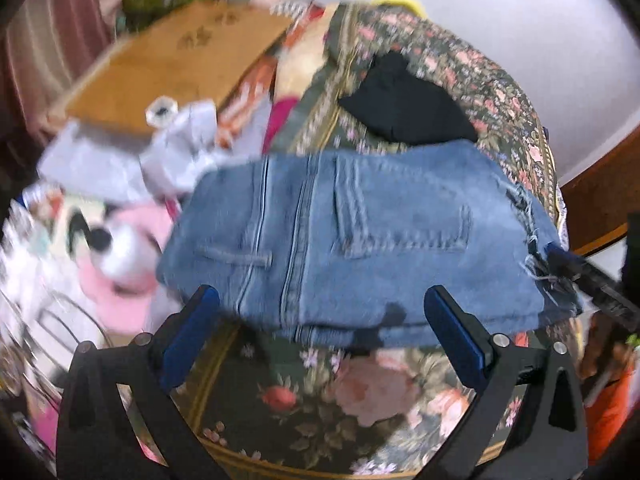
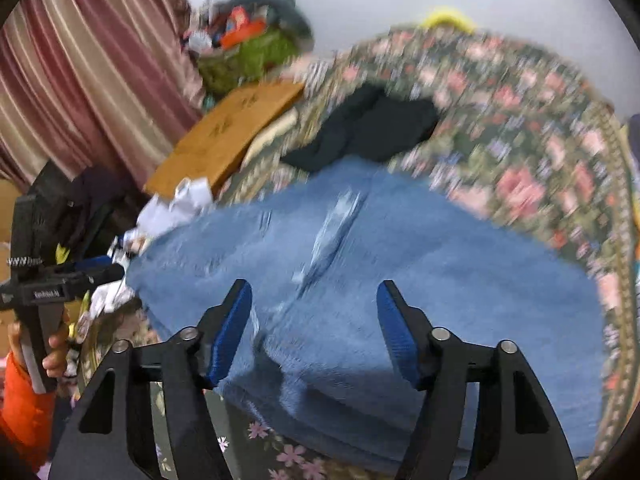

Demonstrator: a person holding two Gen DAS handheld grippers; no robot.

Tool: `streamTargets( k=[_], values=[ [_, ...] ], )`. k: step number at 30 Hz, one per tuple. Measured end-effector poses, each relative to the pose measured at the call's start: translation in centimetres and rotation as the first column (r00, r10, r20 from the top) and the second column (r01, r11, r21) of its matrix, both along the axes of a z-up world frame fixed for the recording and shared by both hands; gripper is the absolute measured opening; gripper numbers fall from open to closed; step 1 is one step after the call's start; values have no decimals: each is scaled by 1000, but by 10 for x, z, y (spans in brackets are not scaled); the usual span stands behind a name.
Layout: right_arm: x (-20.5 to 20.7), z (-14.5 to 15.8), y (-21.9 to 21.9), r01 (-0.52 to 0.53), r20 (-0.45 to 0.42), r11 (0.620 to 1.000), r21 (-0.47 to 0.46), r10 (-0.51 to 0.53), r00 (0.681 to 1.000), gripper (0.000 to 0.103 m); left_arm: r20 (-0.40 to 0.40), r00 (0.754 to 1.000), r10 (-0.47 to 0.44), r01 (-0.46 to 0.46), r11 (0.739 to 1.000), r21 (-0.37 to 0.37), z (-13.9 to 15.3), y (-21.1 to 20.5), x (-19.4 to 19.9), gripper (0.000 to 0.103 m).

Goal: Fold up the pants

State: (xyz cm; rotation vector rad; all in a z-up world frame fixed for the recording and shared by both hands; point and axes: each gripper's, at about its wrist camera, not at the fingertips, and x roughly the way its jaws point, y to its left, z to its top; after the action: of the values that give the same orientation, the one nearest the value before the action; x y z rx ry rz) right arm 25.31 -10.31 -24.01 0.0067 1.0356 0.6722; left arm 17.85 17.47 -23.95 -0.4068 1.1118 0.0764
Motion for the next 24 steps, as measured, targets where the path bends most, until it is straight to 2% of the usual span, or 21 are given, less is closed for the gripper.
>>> streamTargets(
  k=[4,6,10,14,19,22,24],
  values=[
    [-10,-2,7,-36,54,997,-62,40,998,61,-82,997,-10,-3,988,-157,-24,3,-1,103],
    [-13,-2,7,-43,60,997,-70,48,997,62,-134,990,-37,-1,963,-269,-38,0,1,103],
    [-11,-2,7,-49,61,996,-70,54,997,62,-174,984,-42,-12,955,-298,-47,-6,11,103],
    [-9,-3,6,-52,56,997,-48,55,997,62,-223,974,-28,-58,928,-369,-58,1,29,103],
    [-7,-4,4,-57,47,998,-29,58,997,62,-264,965,-12,-101,906,-411,-67,7,47,103],
    [-7,-4,4,-60,46,998,-20,61,997,62,-248,969,3,-114,894,-434,-64,11,42,103],
    [-7,-5,3,-63,44,998,-11,63,997,62,-205,978,25,-119,880,-460,-57,15,31,103]
  ],
)
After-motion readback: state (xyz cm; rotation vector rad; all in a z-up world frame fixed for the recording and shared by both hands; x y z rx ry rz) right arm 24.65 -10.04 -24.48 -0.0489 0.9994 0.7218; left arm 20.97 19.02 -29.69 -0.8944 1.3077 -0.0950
